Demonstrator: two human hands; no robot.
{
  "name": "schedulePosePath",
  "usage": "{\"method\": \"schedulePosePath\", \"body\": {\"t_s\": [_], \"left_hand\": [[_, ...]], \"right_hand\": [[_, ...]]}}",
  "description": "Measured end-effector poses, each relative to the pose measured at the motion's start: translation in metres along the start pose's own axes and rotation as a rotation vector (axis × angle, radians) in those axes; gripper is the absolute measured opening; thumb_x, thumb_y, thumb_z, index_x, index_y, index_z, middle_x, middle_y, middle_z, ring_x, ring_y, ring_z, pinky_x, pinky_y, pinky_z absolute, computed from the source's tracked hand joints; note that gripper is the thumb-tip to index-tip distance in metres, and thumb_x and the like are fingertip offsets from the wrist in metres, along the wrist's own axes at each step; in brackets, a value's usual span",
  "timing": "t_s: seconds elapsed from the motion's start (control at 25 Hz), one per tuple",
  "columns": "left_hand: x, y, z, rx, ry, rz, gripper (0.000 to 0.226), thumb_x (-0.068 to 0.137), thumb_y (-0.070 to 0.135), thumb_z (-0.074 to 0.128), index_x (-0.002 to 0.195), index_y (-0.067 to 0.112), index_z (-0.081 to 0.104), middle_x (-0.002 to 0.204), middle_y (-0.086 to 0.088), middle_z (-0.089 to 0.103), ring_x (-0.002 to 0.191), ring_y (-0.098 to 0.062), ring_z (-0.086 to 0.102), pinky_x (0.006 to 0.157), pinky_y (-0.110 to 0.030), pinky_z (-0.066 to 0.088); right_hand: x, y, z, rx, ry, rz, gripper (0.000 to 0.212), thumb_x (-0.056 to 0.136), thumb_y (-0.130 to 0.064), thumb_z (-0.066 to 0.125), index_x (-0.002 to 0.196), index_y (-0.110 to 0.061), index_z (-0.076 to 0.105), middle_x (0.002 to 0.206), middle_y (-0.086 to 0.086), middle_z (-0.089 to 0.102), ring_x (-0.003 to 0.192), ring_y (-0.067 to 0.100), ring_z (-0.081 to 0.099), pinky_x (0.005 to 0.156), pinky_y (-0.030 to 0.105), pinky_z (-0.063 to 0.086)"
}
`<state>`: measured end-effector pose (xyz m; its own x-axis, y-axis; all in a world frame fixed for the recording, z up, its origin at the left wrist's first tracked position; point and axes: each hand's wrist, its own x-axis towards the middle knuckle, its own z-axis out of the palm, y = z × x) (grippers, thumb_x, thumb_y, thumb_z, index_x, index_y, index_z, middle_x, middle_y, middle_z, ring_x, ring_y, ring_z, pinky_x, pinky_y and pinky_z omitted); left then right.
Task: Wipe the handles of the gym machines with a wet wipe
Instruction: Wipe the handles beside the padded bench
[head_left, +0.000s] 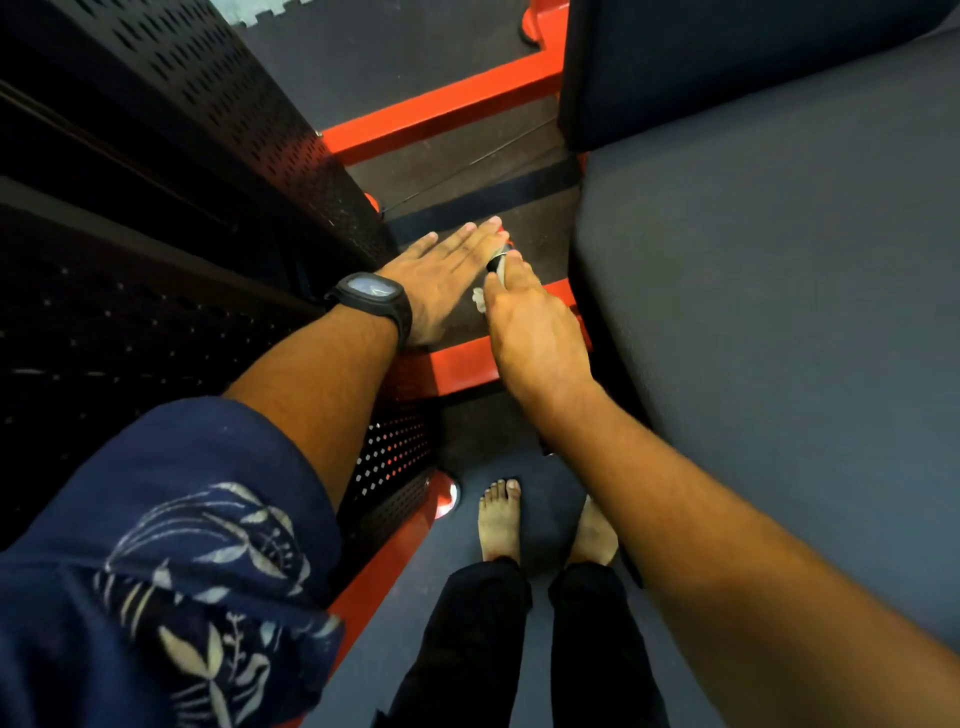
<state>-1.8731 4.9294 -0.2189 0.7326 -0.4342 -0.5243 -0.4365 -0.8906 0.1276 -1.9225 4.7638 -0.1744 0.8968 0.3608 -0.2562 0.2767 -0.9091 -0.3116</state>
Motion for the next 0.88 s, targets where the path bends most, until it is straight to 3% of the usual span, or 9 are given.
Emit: {"method": "schedulePosePath", "body": {"t_s": [0.12,0.24,0.28,0.36,0.44,0.56,0.68,0.76,0.88], "left_hand": [[-0.001,0.000,-0.004,-0.005,-0.005,0.018,0.096,0.089,0.020,0.052,0.158,0.020,-0.015,0.166,0.003,-0.019,0.154,-0.018,-0.009,0.125,-0.044,0.007],[0.000,0.000,-0.003,0.048,0.007,0.014,0.094,0.091,0.023,0.049,0.157,0.020,-0.017,0.166,0.002,-0.020,0.154,-0.017,-0.010,0.125,-0.046,0.008],[0.000,0.000,-0.001,0.035,0.016,0.010,0.091,0.091,0.029,0.045,0.157,0.020,-0.017,0.166,0.002,-0.020,0.154,-0.017,-0.009,0.125,-0.046,0.008],[0.001,-0.002,0.001,0.016,0.016,0.012,0.089,0.091,0.033,0.041,0.157,0.021,-0.018,0.166,0.003,-0.020,0.154,-0.017,-0.009,0.125,-0.046,0.008],[0.002,-0.003,0.001,0.054,0.002,0.006,0.104,0.087,0.013,0.055,0.155,0.023,-0.023,0.165,0.004,-0.023,0.154,-0.017,-0.009,0.125,-0.045,0.007],[0.001,-0.002,0.000,0.063,0.012,-0.008,0.115,0.079,-0.003,0.057,0.154,0.024,-0.025,0.165,0.005,-0.025,0.154,-0.017,-0.011,0.125,-0.044,0.006],[-0.001,0.004,-0.002,0.073,-0.008,-0.023,0.118,0.076,-0.005,0.059,0.154,0.022,-0.026,0.164,0.003,-0.025,0.154,-0.018,-0.012,0.125,-0.045,0.006],[-0.002,0.003,0.000,0.085,-0.008,-0.021,0.121,0.074,-0.003,0.062,0.154,0.022,-0.027,0.165,0.003,-0.025,0.154,-0.019,-0.011,0.125,-0.045,0.006],[-0.001,0.006,0.002,0.075,0.005,-0.033,0.123,0.072,-0.002,0.062,0.153,0.020,-0.027,0.165,0.002,-0.024,0.154,-0.018,-0.011,0.125,-0.044,0.007]], "right_hand": [[0.005,-0.003,0.000,-0.199,0.019,-0.040,0.037,0.093,-0.012,0.057,0.124,0.009,0.060,0.135,0.031,0.054,0.126,0.034,0.056,0.096,0.031,0.050],[-0.007,-0.008,0.006,-0.314,-0.152,-0.156,0.048,0.096,-0.006,0.031,0.139,0.010,0.045,0.152,0.037,0.028,0.144,0.044,0.030,0.118,0.041,0.030],[-0.004,-0.008,0.004,-0.287,-0.180,-0.145,0.045,0.098,-0.007,0.032,0.139,0.008,0.046,0.153,0.037,0.026,0.145,0.044,0.028,0.119,0.043,0.028],[-0.010,-0.005,-0.004,-0.284,-0.114,-0.099,0.033,0.095,-0.011,0.052,0.121,0.003,0.065,0.140,0.035,0.047,0.133,0.039,0.048,0.106,0.038,0.044],[-0.033,-0.003,0.006,-0.299,-0.020,-0.096,0.020,0.085,-0.015,0.065,0.097,-0.002,0.076,0.118,0.026,0.067,0.107,0.031,0.069,0.075,0.029,0.058],[-0.042,0.001,0.007,-0.138,0.077,-0.009,0.034,0.094,-0.017,0.041,0.092,-0.005,0.073,0.113,0.020,0.070,0.083,0.028,0.074,0.051,0.029,0.053],[-0.034,-0.002,0.002,0.046,0.087,0.193,0.028,0.105,-0.019,0.036,0.110,-0.010,0.061,0.130,0.013,0.058,0.084,0.033,0.068,0.058,0.037,0.038],[-0.052,-0.010,0.009,0.171,0.174,0.269,0.024,0.106,-0.021,0.038,0.112,-0.012,0.059,0.125,0.009,0.060,0.082,0.037,0.067,0.059,0.035,0.030],[-0.032,-0.002,0.005,0.313,0.207,0.377,0.032,0.107,-0.030,0.037,0.111,-0.014,0.064,0.107,0.013,0.069,0.090,0.040,0.065,0.063,0.037,0.037]]}}
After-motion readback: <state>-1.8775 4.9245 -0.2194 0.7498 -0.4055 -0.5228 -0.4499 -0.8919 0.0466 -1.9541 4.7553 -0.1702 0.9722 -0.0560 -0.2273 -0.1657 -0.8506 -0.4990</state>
